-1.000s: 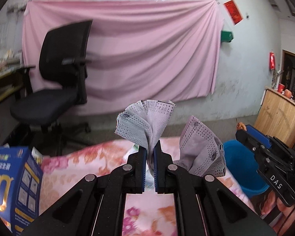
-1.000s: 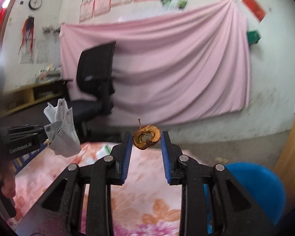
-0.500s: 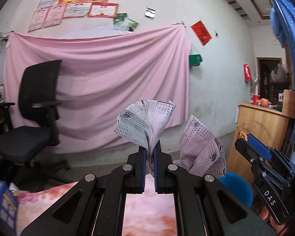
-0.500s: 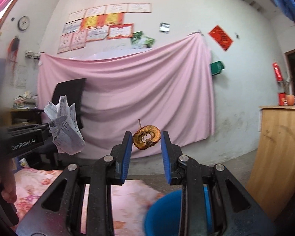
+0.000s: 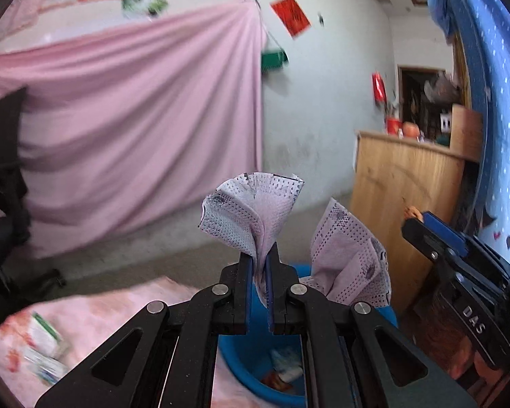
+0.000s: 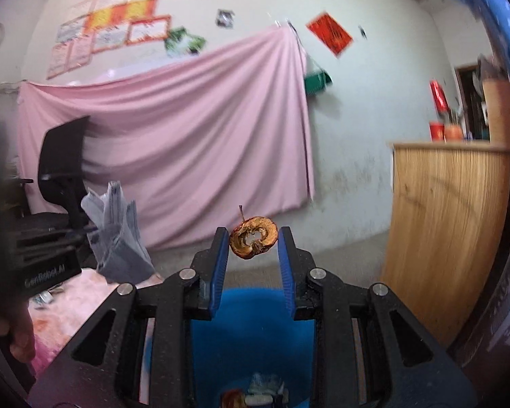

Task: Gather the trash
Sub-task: 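Lift the grey mask and fruit slice and carry both over the basin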

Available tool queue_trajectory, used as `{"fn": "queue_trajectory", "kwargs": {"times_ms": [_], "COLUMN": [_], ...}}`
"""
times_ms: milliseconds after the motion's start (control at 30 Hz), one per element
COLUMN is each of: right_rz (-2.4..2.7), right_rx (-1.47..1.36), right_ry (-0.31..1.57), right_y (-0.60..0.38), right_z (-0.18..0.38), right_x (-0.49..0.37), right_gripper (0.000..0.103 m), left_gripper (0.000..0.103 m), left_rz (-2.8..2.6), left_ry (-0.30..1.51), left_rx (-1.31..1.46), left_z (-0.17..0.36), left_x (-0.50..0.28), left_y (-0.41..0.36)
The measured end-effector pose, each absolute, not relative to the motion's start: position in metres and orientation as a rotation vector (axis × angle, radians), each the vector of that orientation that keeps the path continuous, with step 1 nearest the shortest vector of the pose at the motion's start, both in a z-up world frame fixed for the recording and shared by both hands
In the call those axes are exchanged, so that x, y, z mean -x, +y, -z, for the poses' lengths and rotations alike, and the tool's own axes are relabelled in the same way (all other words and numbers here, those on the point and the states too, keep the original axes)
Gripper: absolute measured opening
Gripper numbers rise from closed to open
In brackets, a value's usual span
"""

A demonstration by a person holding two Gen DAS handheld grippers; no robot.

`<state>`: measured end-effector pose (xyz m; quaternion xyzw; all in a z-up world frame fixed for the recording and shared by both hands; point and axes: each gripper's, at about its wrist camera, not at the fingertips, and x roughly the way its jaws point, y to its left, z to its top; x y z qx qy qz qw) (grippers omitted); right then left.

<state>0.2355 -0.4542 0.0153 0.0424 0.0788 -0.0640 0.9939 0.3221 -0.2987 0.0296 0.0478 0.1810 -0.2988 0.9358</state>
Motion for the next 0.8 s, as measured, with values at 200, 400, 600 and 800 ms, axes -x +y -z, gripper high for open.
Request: {"fn": "queue_trajectory", "kwargs": {"times_ms": [200,400,600,800], "right_rz": [0.115,0.095,0.063,0.051], "right_rx": [-0.142,-0.197,-0.229,-0.239], "right_ry": [0.313,0.449,0.546,0.571], "right_y": [-0.478,-0.488,-0.491,-0.491], "right_z": [0.013,0.035,0.051,0.053], "right_x": [-0.254,-0.269,-0.279,-0.282], "right_gripper": [0.052,0.052,0.052,0.052], "left_gripper": [0.005,0.005,0.005,0.006], "left_rz": [0.637,0.611,0.586,0.568], "left_ry": [0.551,0.696,0.784,0.826], "left_rx": [-0.117,-0.150,-0.160,-0.122], "left_z": [-0.003,0.013,0.028,0.030], "left_x": [-0.345,-0.362,-0.372,-0.376], "left_y": [-0.335,-0.350,-0.352,-0.338]}}
